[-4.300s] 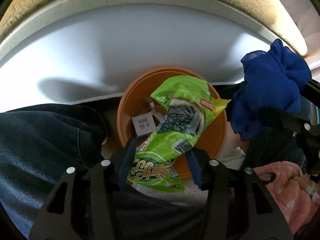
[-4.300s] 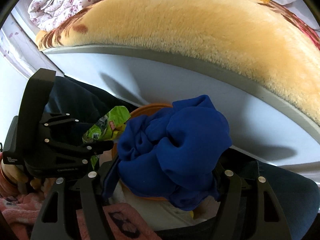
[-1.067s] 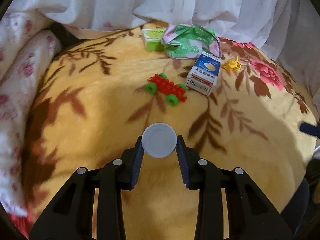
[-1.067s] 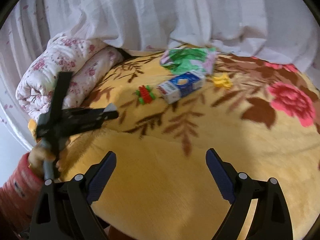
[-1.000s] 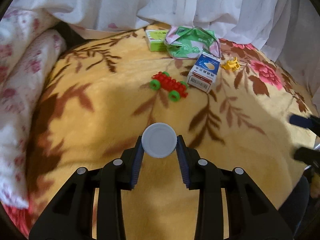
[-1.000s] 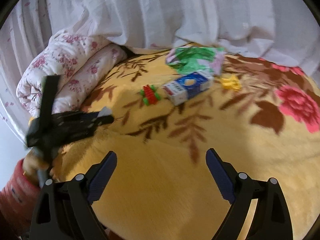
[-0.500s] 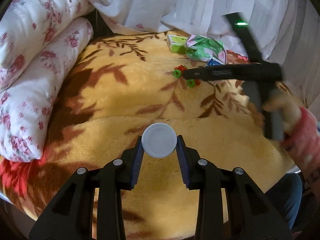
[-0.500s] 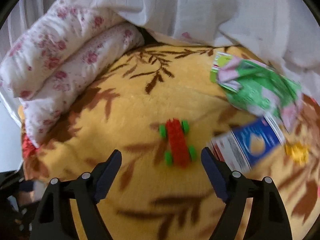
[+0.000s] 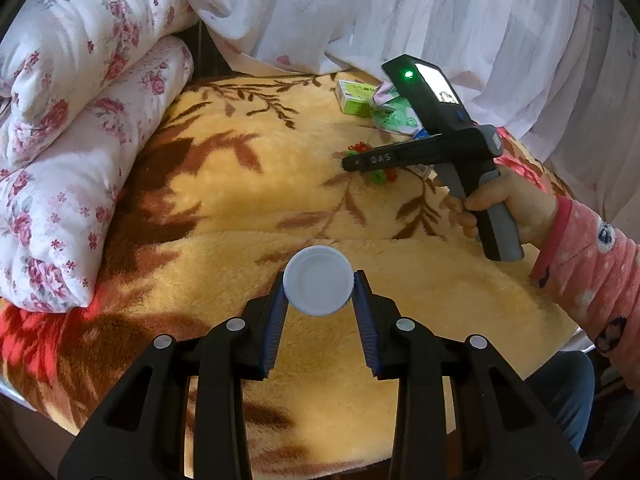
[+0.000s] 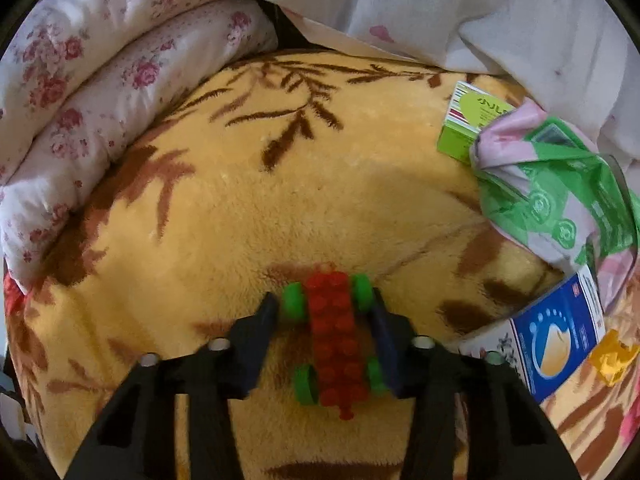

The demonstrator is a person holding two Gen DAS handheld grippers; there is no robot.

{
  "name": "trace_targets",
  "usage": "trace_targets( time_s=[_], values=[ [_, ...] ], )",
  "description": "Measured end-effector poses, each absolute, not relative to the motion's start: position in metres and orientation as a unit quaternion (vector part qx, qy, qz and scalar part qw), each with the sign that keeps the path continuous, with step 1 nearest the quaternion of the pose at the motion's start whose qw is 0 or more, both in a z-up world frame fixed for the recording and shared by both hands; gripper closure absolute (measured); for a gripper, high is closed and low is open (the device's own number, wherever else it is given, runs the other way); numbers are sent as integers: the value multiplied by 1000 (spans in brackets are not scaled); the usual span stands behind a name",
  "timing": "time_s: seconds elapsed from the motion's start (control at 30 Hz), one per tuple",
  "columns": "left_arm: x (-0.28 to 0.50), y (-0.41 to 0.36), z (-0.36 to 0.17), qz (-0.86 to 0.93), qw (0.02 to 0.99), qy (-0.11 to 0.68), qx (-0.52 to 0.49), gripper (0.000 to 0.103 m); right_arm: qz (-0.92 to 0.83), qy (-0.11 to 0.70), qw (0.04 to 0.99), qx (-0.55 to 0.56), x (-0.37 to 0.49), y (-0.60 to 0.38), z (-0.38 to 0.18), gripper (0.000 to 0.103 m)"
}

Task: Collect trash
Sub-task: 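Grasp the red-green toy block car with the right tool, then carry the cap and toy car to the orange bin and open both tools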

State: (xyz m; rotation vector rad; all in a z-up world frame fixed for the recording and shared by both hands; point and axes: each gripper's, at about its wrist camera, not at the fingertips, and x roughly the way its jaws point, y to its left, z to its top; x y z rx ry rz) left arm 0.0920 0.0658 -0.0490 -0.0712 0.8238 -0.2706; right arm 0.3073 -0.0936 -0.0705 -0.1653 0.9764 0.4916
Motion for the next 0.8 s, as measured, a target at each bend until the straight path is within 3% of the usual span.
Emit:
trace_targets(
  time_s=[0.27, 0.8],
  values=[
    [83, 62, -43, -130, 909, 393, -34, 71, 245, 445, 859, -62, 256, -112, -45, 64],
    [22, 23, -28, -161, 908, 385, -18, 71, 221, 392, 891, -60, 59, -168, 10, 64]
  ],
)
